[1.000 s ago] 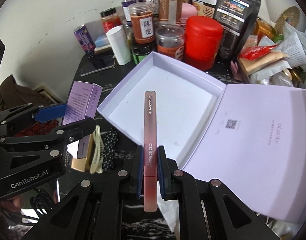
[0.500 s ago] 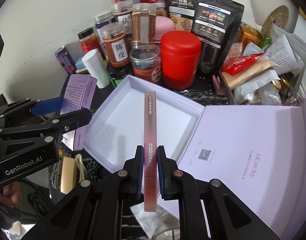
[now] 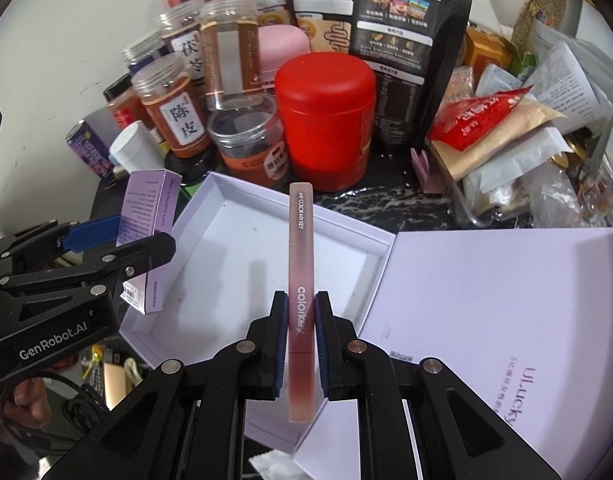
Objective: Organize rigid objects
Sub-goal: 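Lower the purple box into the gift box while the right gripper releases the lip gloss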
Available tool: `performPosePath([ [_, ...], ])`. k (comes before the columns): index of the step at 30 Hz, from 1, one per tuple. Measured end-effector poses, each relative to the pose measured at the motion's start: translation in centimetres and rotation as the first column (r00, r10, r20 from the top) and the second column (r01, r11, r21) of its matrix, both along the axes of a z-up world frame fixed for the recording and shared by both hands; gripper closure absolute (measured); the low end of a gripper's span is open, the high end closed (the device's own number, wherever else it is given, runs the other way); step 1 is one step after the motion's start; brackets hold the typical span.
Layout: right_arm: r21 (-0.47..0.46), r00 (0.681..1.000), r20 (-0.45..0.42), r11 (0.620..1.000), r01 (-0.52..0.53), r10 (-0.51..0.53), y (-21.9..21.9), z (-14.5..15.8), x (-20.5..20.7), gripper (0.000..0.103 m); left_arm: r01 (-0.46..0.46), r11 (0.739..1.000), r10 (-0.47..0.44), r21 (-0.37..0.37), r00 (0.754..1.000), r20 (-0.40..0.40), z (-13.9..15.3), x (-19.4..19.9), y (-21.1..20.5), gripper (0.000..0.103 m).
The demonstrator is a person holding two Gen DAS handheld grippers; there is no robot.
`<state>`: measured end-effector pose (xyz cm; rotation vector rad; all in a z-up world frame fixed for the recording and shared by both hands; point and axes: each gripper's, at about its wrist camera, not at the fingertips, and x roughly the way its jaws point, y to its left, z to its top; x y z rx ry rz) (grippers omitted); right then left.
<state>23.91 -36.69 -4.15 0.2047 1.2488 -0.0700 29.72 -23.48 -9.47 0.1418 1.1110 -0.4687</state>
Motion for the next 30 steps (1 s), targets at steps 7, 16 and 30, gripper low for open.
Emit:
performPosePath([
  [7,0.010,0.998,-0.049,0.999,0.037,-0.037,0.0,-2.9,1.2,0.090,0.019,1.000,-0.018,0.007,0.998,-0.060,-3.0,1.4,-0.5,0.052],
  [16,0.018,0.988,-0.134,0.997,0.076,-0.073,0.0,-6.3,2.1,0.090,0.044,0.997,-0.037,0.059,0.993,-0.111,-6.6,2.4,-1.7,0.052],
  [30,0.018,0.968,-0.228,0.994,0.109,-0.102,-0.4,-10.2,2.9,0.090,0.050,0.993,-0.029,0.109,0.982,-0.185,-10.5,3.9,-2.9,0.052],
])
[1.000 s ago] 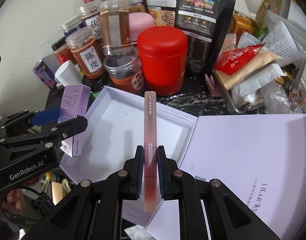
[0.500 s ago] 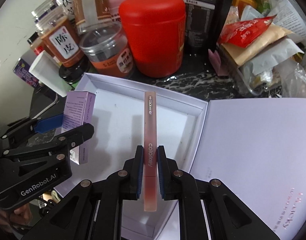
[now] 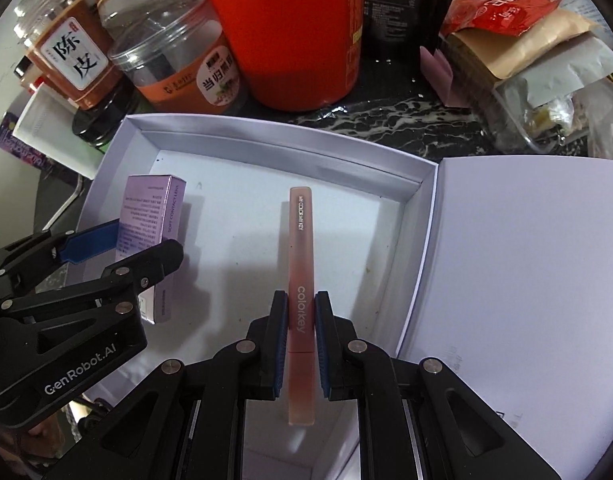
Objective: Organize rigid objects
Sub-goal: 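Lower the purple box into the gift box while the right gripper releases the lip gloss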
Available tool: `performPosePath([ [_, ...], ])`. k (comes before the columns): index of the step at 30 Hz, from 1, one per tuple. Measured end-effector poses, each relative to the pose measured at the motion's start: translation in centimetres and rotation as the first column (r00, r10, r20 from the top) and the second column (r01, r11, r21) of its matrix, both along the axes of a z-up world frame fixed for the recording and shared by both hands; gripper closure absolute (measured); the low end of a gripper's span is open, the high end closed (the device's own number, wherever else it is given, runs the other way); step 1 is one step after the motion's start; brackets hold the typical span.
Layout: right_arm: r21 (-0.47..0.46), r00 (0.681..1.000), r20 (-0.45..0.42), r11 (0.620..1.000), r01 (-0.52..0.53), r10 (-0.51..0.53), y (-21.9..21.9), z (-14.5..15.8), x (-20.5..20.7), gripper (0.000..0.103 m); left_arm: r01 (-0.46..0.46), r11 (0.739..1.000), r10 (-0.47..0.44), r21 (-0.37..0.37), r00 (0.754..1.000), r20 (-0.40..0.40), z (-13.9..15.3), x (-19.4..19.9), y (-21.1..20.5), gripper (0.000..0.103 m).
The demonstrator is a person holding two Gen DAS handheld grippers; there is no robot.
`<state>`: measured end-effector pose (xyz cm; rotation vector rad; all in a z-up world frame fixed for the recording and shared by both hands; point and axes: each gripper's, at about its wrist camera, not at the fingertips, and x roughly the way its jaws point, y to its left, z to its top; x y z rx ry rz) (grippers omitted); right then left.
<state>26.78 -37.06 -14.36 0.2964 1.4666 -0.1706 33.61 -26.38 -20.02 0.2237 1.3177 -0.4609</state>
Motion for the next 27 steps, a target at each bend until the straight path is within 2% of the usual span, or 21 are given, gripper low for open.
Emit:
performPosePath([
  [12,-0.049,0.999,-0.022,0.998,-0.027,0.026,1.3,-1.1,0.6,0.089,-0.025,1.000,0.025,0.008,0.999,-0.020,-0.6,0.4,0.2,0.052],
  [14,-0.059,0.999,-0.022,0.998,-0.028,0.027,1.3,-0.8,0.7,0.083,-0.022,0.999,0.022,0.026,1.000,-0.004,-0.3,0.3,0.3,0.052],
  [16,-0.070,0.999,-0.019,0.997,-0.028,0.027,1.3,-0.5,0.7,0.079,-0.021,0.999,0.021,0.035,1.000,0.008,0.2,0.1,0.2,0.052],
  [27,-0.078,0.999,0.028,0.997,-0.023,0.025,0.8,2.8,0.1,0.079,-0.040,0.999,0.039,0.008,0.996,0.074,4.6,-0.9,1.0,0.052],
])
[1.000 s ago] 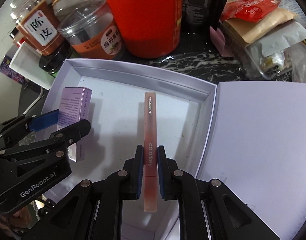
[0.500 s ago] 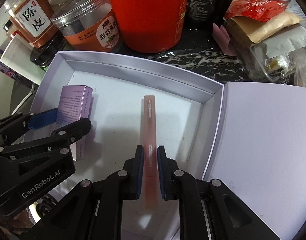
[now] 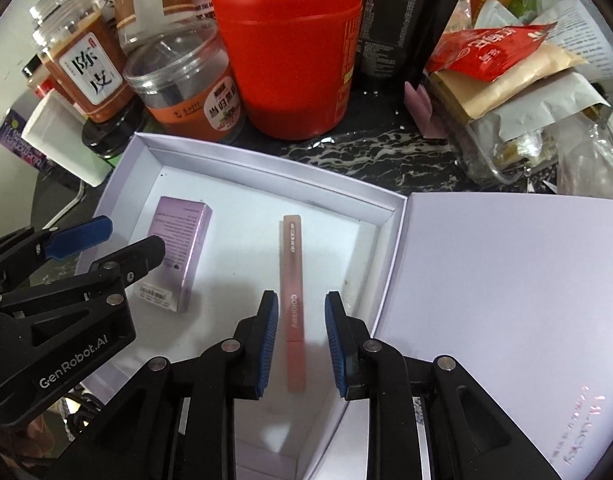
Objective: Organize rigid objects
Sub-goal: 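Lower the purple box into the gift box while the right gripper releases the lip gloss, then withdraw both grippers from the gift box back toward the remaining items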
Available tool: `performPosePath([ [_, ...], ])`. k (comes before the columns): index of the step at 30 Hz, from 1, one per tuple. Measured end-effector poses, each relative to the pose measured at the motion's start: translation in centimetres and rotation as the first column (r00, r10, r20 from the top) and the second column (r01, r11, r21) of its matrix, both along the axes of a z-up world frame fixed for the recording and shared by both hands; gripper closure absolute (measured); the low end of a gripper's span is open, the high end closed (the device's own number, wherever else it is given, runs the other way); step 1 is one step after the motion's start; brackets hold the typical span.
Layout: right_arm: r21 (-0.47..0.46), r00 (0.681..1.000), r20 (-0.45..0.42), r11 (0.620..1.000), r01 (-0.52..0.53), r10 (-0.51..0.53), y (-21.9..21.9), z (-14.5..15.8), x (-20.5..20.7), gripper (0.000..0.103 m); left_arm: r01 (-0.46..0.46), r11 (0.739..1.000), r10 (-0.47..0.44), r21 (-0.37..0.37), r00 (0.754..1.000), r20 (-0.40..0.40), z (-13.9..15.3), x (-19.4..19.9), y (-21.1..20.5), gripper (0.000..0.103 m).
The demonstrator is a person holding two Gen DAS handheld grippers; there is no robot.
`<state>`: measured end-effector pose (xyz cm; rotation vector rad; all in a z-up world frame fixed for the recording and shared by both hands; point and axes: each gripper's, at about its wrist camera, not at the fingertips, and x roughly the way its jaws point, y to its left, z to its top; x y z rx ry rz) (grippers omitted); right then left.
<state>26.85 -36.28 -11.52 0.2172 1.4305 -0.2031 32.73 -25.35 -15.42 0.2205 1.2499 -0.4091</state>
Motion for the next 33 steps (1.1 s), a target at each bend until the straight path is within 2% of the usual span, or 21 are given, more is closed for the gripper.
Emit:
performPosePath([
  [8,-0.011,0.999,0.052,1.000,-0.011,0.012,-0.2,4.1,-0.2,0.079,-0.022,0.999,0.023,-0.028,0.999,0.039,3.9,-1.4,1.7,0.052],
  [16,-0.033,0.993,0.108,0.999,-0.042,0.045,1.3,7.9,-0.7,0.079,-0.043,0.997,0.048,-0.059,0.995,0.091,7.9,-3.0,3.1,0.052],
  [24,-0.051,0.985,0.156,0.996,-0.070,0.077,3.0,11.2,-1.6,0.079,-0.072,0.993,0.083,-0.089,0.989,0.125,11.0,-4.8,4.8,0.052],
  [33,-0.056,0.973,0.198,0.992,-0.112,0.121,5.3,13.7,-3.2,0.079,-0.129,0.986,0.143,-0.102,0.979,0.145,12.8,-7.3,8.3,0.052],
])
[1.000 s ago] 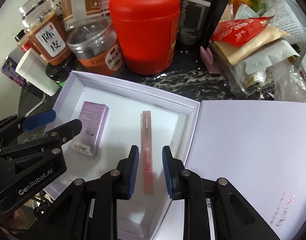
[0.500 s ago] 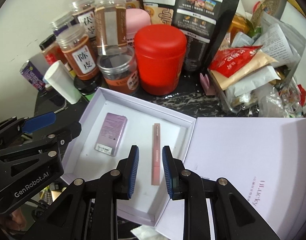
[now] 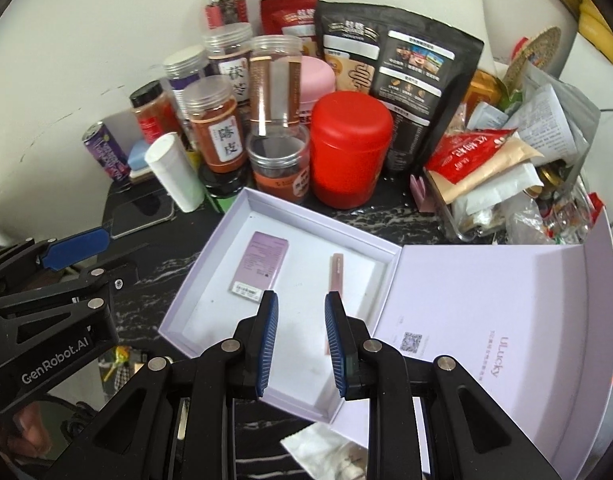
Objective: Organize rigid objects
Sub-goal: 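Withdraw both grippers from the gift box back toward the remaining items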
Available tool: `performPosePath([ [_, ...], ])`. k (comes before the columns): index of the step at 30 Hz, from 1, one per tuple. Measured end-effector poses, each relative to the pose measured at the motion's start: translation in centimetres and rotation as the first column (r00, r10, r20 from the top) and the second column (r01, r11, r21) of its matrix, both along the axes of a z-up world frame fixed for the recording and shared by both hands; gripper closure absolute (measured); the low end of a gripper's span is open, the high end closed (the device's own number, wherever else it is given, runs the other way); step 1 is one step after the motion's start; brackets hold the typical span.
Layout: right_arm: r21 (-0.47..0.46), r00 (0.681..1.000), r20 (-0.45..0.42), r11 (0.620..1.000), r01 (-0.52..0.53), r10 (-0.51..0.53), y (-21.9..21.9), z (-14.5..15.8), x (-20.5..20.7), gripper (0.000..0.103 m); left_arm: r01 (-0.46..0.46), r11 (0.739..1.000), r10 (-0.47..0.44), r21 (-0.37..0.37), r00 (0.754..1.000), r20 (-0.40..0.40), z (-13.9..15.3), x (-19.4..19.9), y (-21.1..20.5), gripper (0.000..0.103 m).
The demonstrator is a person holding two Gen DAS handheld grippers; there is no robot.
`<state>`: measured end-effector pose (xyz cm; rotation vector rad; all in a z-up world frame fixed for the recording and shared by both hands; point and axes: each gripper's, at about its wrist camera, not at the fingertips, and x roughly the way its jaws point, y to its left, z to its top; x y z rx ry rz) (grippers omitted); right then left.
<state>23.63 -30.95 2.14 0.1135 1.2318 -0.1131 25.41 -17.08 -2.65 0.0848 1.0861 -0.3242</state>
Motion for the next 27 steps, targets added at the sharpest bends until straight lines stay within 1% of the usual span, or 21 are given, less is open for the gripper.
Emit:
performPosePath([
  [11,0.009,0.996,0.032,0.996,-0.089,0.088,4.4,1.7,-2.2,0.079,-0.066,0.998,0.066,0.011,0.997,0.028,1.6,-3.6,4.2,0.052],
  [21,0.020,0.983,0.054,0.984,-0.178,0.177,8.5,2.8,-4.0,0.079,-0.130,0.991,0.128,0.028,0.990,0.066,3.1,-6.8,8.3,0.052],
  [24,0.026,0.978,0.053,0.979,-0.202,0.201,9.5,2.9,-4.3,0.075,-0.142,0.989,0.138,0.040,0.987,0.080,3.3,-7.6,9.1,0.052],
  [27,0.027,0.972,0.052,0.973,-0.231,0.229,10.7,2.8,-4.6,0.075,-0.163,0.985,0.158,0.047,0.983,0.093,3.4,-8.6,10.1,0.052],
])
